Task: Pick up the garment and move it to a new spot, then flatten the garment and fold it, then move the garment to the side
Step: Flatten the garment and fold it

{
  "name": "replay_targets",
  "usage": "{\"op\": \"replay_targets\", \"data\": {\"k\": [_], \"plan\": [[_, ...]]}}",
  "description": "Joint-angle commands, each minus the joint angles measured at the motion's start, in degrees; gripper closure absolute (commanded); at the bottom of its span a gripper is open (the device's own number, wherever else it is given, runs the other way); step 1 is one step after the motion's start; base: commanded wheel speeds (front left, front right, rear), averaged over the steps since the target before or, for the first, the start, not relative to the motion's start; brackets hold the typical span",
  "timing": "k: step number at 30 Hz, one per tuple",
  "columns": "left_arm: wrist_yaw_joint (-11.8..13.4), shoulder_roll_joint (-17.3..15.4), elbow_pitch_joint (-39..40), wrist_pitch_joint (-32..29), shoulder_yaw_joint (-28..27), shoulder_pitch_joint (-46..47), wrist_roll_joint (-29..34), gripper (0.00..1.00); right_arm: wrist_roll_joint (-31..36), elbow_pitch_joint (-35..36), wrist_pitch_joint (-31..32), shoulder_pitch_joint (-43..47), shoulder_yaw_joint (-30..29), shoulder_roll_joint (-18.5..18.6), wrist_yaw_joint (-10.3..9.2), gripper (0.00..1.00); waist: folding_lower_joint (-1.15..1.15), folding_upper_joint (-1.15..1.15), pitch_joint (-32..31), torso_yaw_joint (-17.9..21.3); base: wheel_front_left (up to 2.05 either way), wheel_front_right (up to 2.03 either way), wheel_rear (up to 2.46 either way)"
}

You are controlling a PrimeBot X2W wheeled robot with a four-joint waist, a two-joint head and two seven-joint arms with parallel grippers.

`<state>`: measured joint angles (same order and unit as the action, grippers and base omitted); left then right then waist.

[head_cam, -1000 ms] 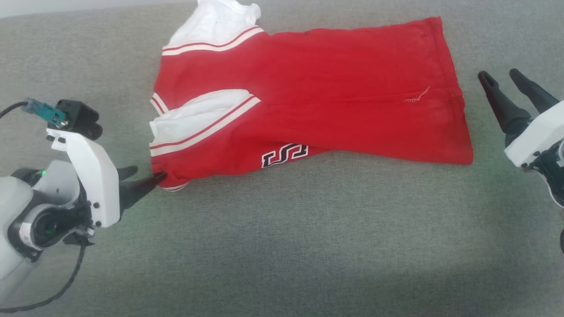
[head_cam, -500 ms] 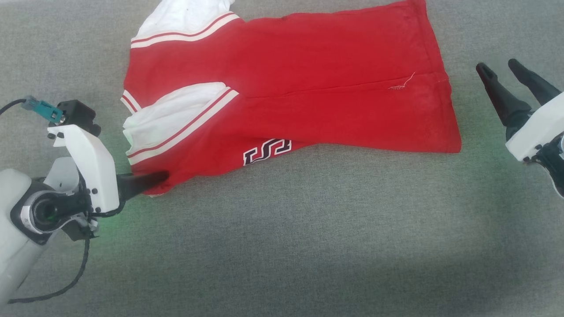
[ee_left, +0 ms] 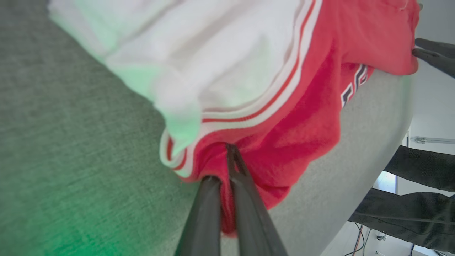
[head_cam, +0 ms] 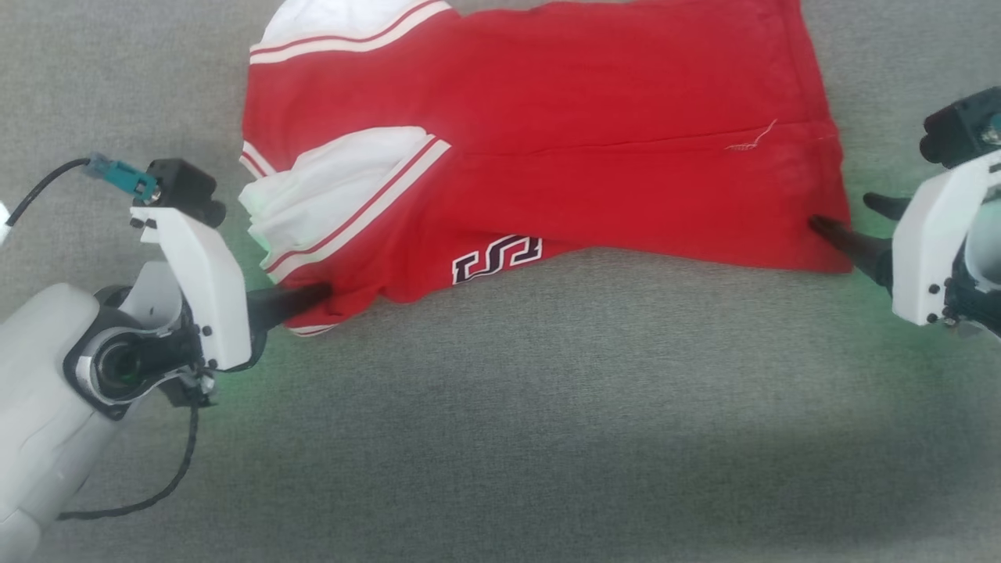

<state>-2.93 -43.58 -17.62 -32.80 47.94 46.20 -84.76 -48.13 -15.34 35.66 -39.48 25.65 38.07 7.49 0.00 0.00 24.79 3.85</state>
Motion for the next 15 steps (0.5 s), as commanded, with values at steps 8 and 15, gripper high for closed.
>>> {"op": "replay_targets", "data": {"k": [8, 15], "plan": [[-0.7, 2.4, -1.1, 1.4, 1.0, 0.6, 2.1, 1.00, 2.5, -4.8, 6.1, -1.6, 1.4, -2.8, 0.00, 0.73, 0.00, 0.00, 0.9, -1.3, 0.00, 0.00, 0.00], [-2.1, 1.3, -1.3, 2.9, 0.7, -1.2, 1.9, 1.00, 1.8, -4.1, 4.4, 0.2, 0.3, -2.4, -0.01, 1.00, 0.00, 0.00, -0.8, -1.7, 0.00, 0.00, 0.00]]}}
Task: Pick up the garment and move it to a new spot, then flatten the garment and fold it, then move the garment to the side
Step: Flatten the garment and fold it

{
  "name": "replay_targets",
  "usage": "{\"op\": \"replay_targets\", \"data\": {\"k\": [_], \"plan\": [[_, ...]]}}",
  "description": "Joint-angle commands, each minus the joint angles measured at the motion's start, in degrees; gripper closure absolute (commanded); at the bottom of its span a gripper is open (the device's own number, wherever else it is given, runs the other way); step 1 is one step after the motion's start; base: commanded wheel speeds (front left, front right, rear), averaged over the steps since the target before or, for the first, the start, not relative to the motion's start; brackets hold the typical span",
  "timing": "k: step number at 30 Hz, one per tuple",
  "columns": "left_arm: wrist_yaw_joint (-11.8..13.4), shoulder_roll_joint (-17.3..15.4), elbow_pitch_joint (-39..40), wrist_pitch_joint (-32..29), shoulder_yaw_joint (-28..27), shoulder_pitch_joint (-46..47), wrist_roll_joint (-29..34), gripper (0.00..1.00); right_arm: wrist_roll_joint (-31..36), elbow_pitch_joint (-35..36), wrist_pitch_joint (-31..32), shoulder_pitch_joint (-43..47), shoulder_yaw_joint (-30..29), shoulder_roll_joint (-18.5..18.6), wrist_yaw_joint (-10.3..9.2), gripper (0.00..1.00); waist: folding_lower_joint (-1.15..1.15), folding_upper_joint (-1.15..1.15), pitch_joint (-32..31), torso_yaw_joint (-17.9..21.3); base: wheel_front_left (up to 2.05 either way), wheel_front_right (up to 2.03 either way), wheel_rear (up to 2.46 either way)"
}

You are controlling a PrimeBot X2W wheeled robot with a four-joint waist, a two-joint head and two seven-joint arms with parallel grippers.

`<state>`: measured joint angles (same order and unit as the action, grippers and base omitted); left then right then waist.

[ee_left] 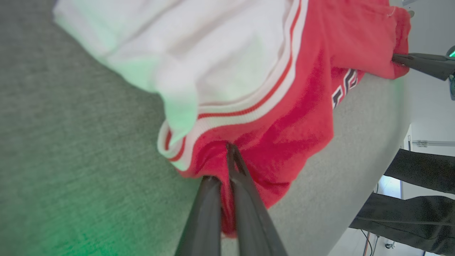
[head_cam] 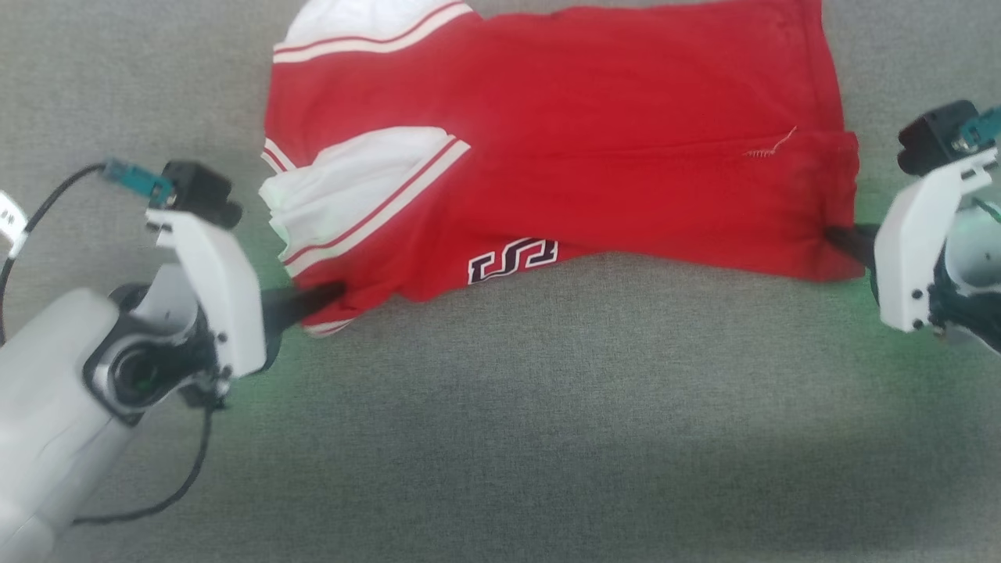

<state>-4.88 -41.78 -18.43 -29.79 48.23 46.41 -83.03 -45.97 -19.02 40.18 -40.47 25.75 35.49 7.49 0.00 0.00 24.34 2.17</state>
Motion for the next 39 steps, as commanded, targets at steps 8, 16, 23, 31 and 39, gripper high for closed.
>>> {"op": "replay_targets", "data": {"k": [8, 16, 23, 31, 39], "plan": [[-0.8, -7.6, 8.1, 2.7, -1.3, -8.2, -1.8, 1.00, -2.4, 6.0, 0.9, 7.5, -1.9, 5.5, -0.01, 1.00, 0.00, 0.00, -4.1, -0.7, 0.00, 0.00, 0.00], [1.7, -13.6, 19.4, 5.3, -1.5, -16.2, -3.6, 1.00, -4.1, 12.2, 3.6, 15.6, -5.4, 9.7, -0.01, 1.00, 0.00, 0.00, -5.5, -1.4, 0.00, 0.00, 0.00], [3.8, -14.4, 23.0, 10.2, -2.7, -19.3, -3.0, 0.00, -0.8, 16.6, 0.8, 20.2, -10.7, 8.0, -0.01, 0.00, 0.00, 0.00, -5.6, -1.3, 0.00, 0.00, 0.00], [6.0, -14.7, 22.4, 21.1, -7.0, -21.2, -0.5, 0.00, 5.4, 20.3, -10.4, 20.0, -16.9, 3.4, 0.01, 0.00, 0.00, 0.00, -5.8, -1.1, 0.00, 0.00, 0.00], [7.7, -9.8, 12.7, 32.7, -10.9, -13.3, 7.9, 0.00, 12.5, 19.1, -29.4, 15.0, -17.7, -7.0, 0.01, 0.00, 0.00, 0.00, -2.6, 2.1, 0.00, 0.00, 0.00]]}}
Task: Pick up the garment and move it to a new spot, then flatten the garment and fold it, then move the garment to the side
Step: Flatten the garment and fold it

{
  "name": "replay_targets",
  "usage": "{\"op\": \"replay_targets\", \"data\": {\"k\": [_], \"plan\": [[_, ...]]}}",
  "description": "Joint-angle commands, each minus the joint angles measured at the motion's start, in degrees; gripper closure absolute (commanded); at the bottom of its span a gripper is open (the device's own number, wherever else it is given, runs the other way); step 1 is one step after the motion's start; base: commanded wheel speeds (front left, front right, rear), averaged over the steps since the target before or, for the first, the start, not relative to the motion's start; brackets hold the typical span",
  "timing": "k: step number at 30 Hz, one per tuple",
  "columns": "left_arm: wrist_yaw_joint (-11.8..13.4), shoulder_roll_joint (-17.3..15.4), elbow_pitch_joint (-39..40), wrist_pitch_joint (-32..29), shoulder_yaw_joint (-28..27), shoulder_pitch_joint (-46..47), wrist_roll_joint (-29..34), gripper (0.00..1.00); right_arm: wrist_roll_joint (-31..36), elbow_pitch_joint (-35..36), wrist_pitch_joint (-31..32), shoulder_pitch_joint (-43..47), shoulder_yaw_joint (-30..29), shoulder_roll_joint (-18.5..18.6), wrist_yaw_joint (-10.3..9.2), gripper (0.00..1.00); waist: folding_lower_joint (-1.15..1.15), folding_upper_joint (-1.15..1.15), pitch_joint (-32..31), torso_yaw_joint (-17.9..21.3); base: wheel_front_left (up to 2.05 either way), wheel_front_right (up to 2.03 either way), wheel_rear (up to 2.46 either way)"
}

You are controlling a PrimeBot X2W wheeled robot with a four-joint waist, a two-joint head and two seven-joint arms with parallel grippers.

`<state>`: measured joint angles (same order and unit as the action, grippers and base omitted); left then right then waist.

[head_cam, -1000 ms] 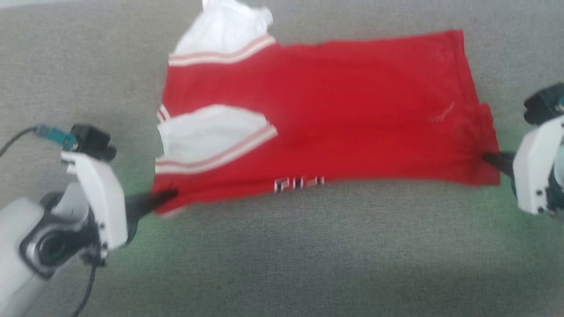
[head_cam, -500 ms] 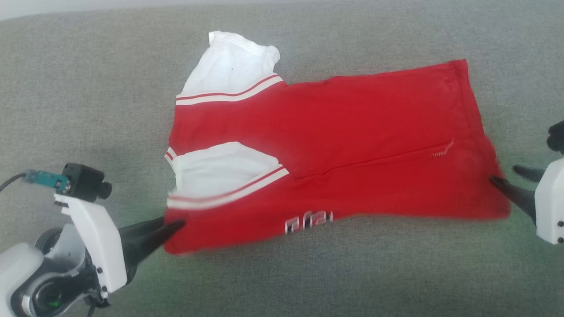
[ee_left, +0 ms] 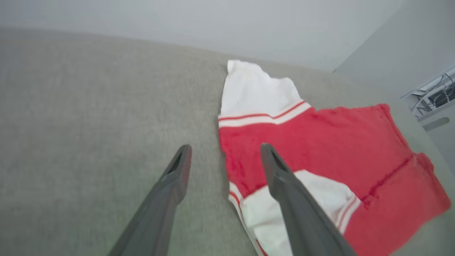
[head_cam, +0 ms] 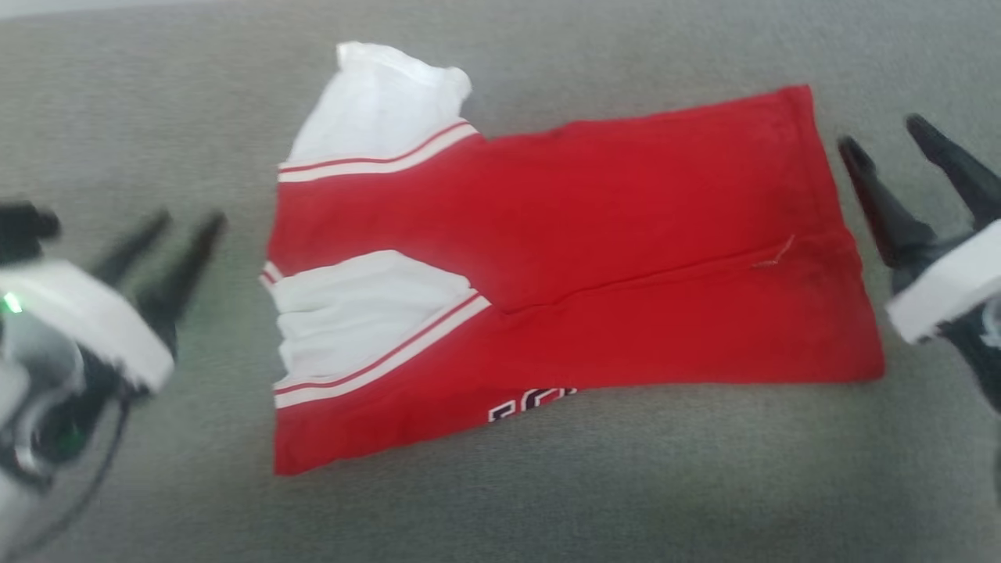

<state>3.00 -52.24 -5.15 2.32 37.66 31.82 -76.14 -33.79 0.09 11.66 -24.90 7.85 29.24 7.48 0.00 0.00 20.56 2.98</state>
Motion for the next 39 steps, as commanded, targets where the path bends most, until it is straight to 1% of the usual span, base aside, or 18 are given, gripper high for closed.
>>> {"op": "replay_targets", "data": {"k": [1, 4, 8, 9, 13, 17, 18, 19, 20, 22, 24, 26, 28, 30, 31, 33, 34, 39], "plan": [[-0.5, 1.6, -2.6, 1.1, -0.8, 3.3, 1.4, 0.00, 0.9, -0.3, -2.6, -1.1, 0.2, -1.9, 0.02, 0.00, 0.00, 0.00, 1.8, 2.1, 0.00, 0.00, 0.00], [-1.2, 3.7, -9.0, 1.3, -1.0, 10.3, 4.5, 0.00, 2.3, -0.5, -6.1, -2.5, 0.8, -4.7, 0.01, 0.00, 0.00, 0.00, 3.8, 4.6, 0.00, 0.00, 0.00], [-2.3, 6.2, -18.8, -2.5, -0.2, 20.4, 6.8, 0.00, 2.6, 0.2, -8.5, -3.5, 1.8, -7.2, 0.01, 0.00, 0.00, 0.00, 6.5, 8.7, 0.00, 0.00, 0.00], [-2.4, 6.8, -21.5, -3.9, -0.4, 22.7, 6.5, 0.00, 2.5, 0.4, -8.8, -3.6, 1.9, -7.7, 0.01, 0.00, 0.00, 0.00, 7.1, 9.7, 0.00, 0.00, 0.00], [-3.8, 7.9, -30.8, -12.1, 1.0, 30.6, 6.4, 0.00, 1.8, 0.5, -9.7, -3.7, 2.6, -9.0, 0.01, 0.00, 0.00, 0.00, 8.8, 13.4, 0.00, 0.00, 0.00], [-6.1, 7.9, -37.4, -24.7, 4.2, 36.3, 6.0, 0.00, 1.1, -0.6, -9.9, -3.7, 3.6, -9.5, 0.01, 0.00, 0.00, 0.00, 9.5, 16.0, 0.00, 0.00, 0.00], [-6.3, 7.8, -38.8, -27.9, 4.6, 37.5, 5.5, 0.00, 1.0, -0.9, -9.7, -3.6, 4.0, -9.6, 0.02, 0.00, 0.00, 0.00, 9.6, 16.4, 0.00, 0.00, 0.00], [-6.3, 7.9, -39.9, -31.1, 5.1, 38.5, 5.1, 0.00, 0.9, -1.1, -9.4, -3.6, 4.5, -9.4, 0.02, 0.00, 0.00, 0.00, 9.6, 16.7, 0.00, 0.00, 0.00], [-6.3, 7.9, -39.9, -31.1, 5.1, 38.5, 5.1, 0.00, 0.9, -1.1, -9.4, -3.6, 4.5, -9.4, 0.02, 0.00, 0.00, 0.00, 9.6, 16.7, 0.00, 0.00, 0.00], [-6.5, 8.1, -41.6, -37.6, 6.3, 39.9, 4.2, 0.00, 0.3, -1.2, -9.3, -3.5, 4.9, -9.4, 0.01, 0.00, 0.00, 0.00, 9.6, 17.3, 0.00, 0.00, 0.00], [-7.6, 7.6, -41.8, -42.9, 8.1, 41.1, 4.8, 0.00, -0.1, -1.0, -9.1, -3.4, 5.4, -9.3, 0.02, 0.00, 0.00, 0.00, 9.9, 17.6, 0.00, 0.00, 0.00], [-7.5, 7.8, -42.4, -44.7, 8.0, 42.1, 4.1, 0.00, -0.5, -0.9, -9.1, -3.3, 5.5, -9.2, 0.02, 0.00, 0.00, 0.00, 10.3, 17.9, 0.00, 0.00, 0.00], [-7.9, 8.2, -42.6, -45.6, 8.5, 42.7, 4.5, 0.00, -0.6, -0.9, -9.0, -3.4, 5.6, -9.1, 0.02, 0.00, 0.00, 0.00, 10.7, 18.0, 0.00, 0.00, 0.00], [-8.2, 9.6, -43.2, -47.7, 8.1, 42.3, 2.4, 0.00, -0.8, -1.1, -8.7, -3.7, 5.8, -9.0, 0.02, 0.00, 0.00, 0.00, 10.9, 17.9, 0.00, 0.00, 0.00], [-8.4, 10.2, -43.2, -49.1, 8.1, 42.2, 1.8, 0.20, -0.9, -1.1, -8.5, -4.1, 5.9, -8.9, 0.02, 0.00, 0.00, 0.00, 11.0, 17.8, 0.00, 0.00, 0.00], [-8.7, 10.3, -42.7, -50.7, 9.0, 42.1, 2.3, 0.84, -1.1, -1.2, -7.8, -5.3, 6.1, -8.4, 0.01, 0.00, 0.00, 0.00, 11.2, 17.5, 0.00, 0.00, 0.00], [-8.9, 10.2, -42.6, -50.5, 9.3, 42.2, 2.6, 1.00, -1.1, -1.2, -7.3, -6.0, 6.3, -8.0, 0.01, 0.00, 0.00, 0.00, 11.3, 17.3, 0.00, 0.00, 0.00], [-9.4, 11.9, -42.2, -48.5, 8.4, 42.9, 1.8, 1.00, -1.8, -2.8, -2.8, -11.4, 8.7, -6.3, 0.02, 0.00, 0.00, 0.00, 11.7, 15.8, 0.00, 0.00, 0.00]]}}
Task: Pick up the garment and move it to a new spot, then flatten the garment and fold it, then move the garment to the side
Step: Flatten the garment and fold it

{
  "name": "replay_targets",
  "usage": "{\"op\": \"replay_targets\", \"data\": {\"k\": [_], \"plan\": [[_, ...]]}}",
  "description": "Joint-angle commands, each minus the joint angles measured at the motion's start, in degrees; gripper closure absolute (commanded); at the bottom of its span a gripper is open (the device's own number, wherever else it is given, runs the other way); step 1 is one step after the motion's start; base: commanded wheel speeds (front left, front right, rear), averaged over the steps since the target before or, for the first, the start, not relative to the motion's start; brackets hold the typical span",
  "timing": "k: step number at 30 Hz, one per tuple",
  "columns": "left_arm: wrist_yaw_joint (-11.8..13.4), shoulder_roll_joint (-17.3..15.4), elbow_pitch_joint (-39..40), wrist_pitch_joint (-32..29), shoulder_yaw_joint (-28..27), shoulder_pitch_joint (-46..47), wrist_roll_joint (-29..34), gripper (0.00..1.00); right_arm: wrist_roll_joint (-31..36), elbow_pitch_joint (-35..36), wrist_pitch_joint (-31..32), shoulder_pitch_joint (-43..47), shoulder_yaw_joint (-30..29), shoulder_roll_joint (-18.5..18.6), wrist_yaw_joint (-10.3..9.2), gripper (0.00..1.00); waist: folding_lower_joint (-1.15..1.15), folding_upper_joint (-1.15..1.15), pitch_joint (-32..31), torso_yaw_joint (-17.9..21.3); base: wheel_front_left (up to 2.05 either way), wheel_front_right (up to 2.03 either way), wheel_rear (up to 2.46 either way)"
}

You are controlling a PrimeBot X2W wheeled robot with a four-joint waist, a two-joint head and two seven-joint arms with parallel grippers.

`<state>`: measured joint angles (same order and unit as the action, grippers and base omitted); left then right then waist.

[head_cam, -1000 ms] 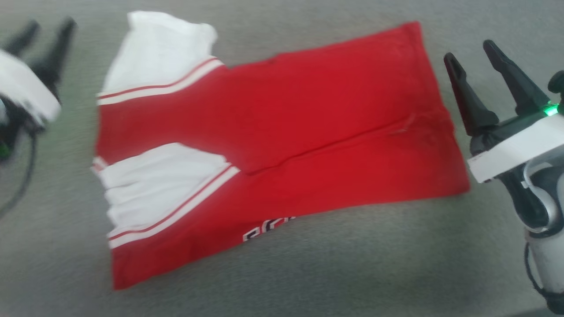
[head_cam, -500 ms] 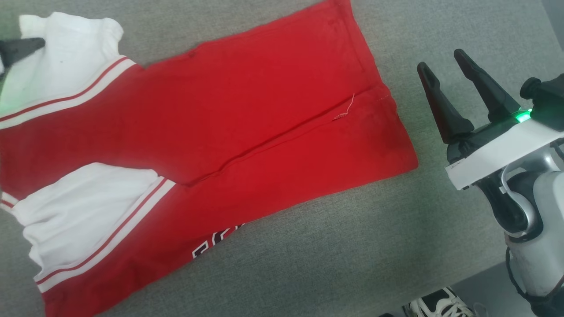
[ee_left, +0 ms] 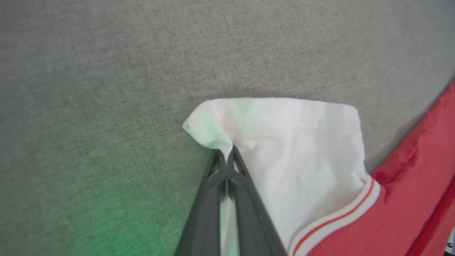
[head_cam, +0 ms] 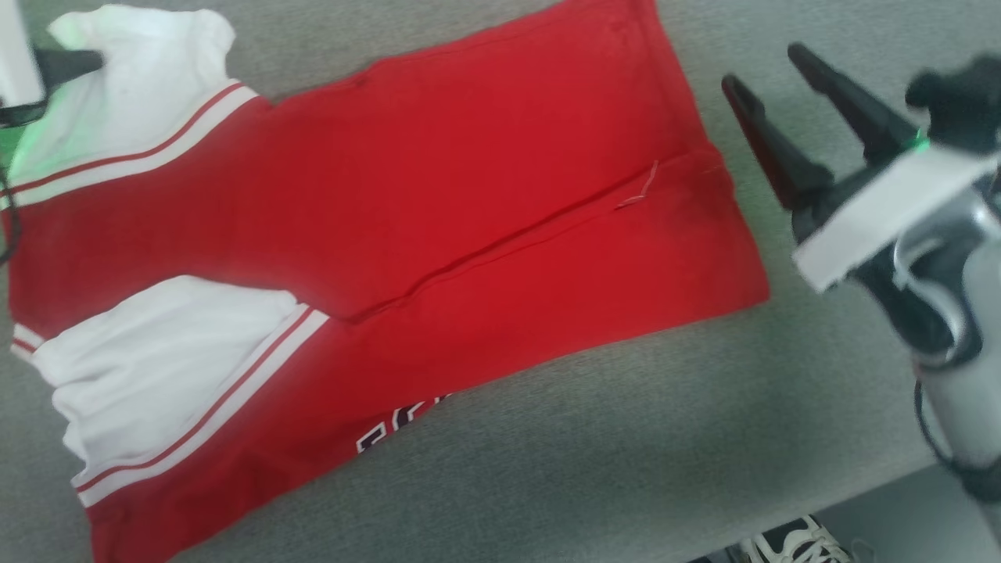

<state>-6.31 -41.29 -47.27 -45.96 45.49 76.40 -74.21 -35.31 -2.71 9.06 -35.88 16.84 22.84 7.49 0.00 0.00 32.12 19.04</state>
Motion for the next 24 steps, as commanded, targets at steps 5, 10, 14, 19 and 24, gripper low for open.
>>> {"op": "replay_targets", "data": {"k": [5, 10, 14, 19, 24], "plan": [[-0.6, 2.3, 0.3, 1.8, 1.1, 0.2, 1.1, 1.00, -2.3, -5.3, 9.7, -9.2, 4.4, 2.2, -0.01, 0.00, 0.00, 0.00, 1.0, -2.4, 0.00, 0.00, 0.00], [-1.1, 4.1, 1.1, 2.8, 1.8, 1.6, 1.6, 1.00, -4.8, -14.9, 22.8, -19.4, 8.6, 3.4, 0.00, 0.00, 0.00, 0.00, 2.2, -5.0, 0.00, 0.00, 0.00], [-1.1, 5.5, 2.4, 3.3, 2.5, 2.2, 1.5, 1.00, -5.7, -22.5, 27.1, -26.3, 9.5, 2.6, 0.00, 0.00, 0.00, 0.00, 3.3, -6.9, 0.00, 0.00, 0.00], [-1.2, 6.0, 5.8, 3.9, 3.6, 2.2, 0.5, 1.00, -6.6, -29.7, 31.3, -32.2, 11.6, 1.7, 0.00, 0.00, 0.00, 0.00, 4.2, -8.5, 0.00, 0.00, 0.00], [-1.2, 6.2, 8.5, 5.7, 4.5, 2.0, -0.7, 1.00, -8.1, -34.6, 32.5, -34.3, 15.7, 0.9, 0.00, 0.94, 0.00, 0.00, 4.8, -9.5, 0.00, 0.00, 0.00]]}}
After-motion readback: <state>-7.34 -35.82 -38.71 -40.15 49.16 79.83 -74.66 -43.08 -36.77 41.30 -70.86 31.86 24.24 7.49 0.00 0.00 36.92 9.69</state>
